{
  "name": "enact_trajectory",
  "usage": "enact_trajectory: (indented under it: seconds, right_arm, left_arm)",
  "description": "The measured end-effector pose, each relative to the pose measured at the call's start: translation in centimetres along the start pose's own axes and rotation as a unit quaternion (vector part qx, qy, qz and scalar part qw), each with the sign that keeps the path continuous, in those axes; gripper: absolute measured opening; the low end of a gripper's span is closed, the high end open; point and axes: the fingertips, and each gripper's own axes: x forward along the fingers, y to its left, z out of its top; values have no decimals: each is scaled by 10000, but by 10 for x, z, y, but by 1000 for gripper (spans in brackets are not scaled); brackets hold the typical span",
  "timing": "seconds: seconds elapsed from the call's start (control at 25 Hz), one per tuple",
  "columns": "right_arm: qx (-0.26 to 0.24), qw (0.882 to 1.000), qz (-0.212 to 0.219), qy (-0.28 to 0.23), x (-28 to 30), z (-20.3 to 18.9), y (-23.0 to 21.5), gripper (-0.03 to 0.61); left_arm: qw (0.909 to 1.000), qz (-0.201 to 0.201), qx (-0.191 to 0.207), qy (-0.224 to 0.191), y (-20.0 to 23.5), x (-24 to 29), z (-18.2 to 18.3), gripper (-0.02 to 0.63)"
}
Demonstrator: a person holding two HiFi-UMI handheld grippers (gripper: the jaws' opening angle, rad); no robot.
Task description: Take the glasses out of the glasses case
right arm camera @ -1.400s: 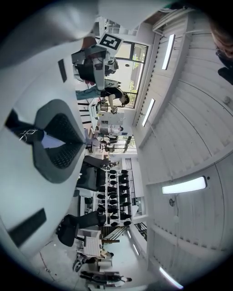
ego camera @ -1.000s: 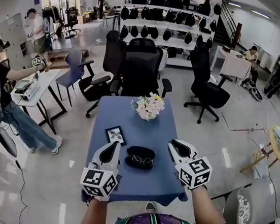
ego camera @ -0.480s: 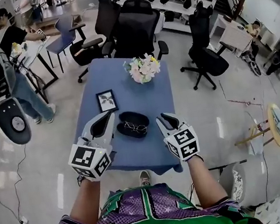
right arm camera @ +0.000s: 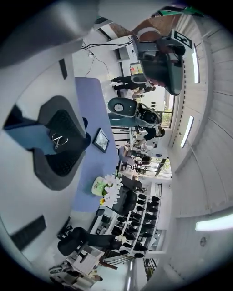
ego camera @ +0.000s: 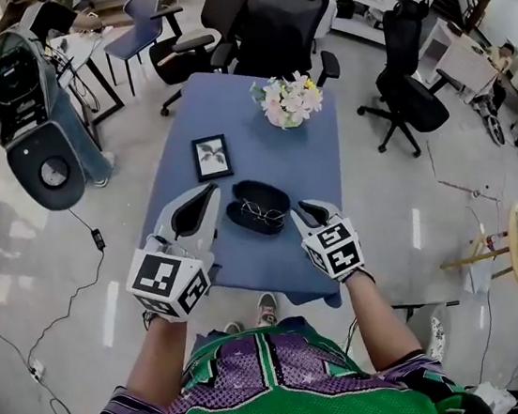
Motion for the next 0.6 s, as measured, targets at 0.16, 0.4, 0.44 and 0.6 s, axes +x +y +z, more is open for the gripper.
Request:
enact_trajectory:
  seconds: [0.16, 0.4, 0.44, 0.6]
  right_arm:
    - [-52, 9995, 177, 256, 18, -17, 1, 66]
    - [-84, 9976, 454, 509, 42, -34, 4, 66]
    - [-88, 9973, 493, 528, 46, -36, 3, 66]
    - [-152, 9960, 602, 635, 59, -43, 0, 66]
  left_arm:
    - [9998, 154, -40, 74, 6, 1, -5, 17]
    - [9993, 337, -38, 149, 11, 4, -9, 17]
    - [9992, 365, -33, 158, 12, 5, -9, 17]
    - [9986, 491, -30, 188, 16, 7, -11, 17]
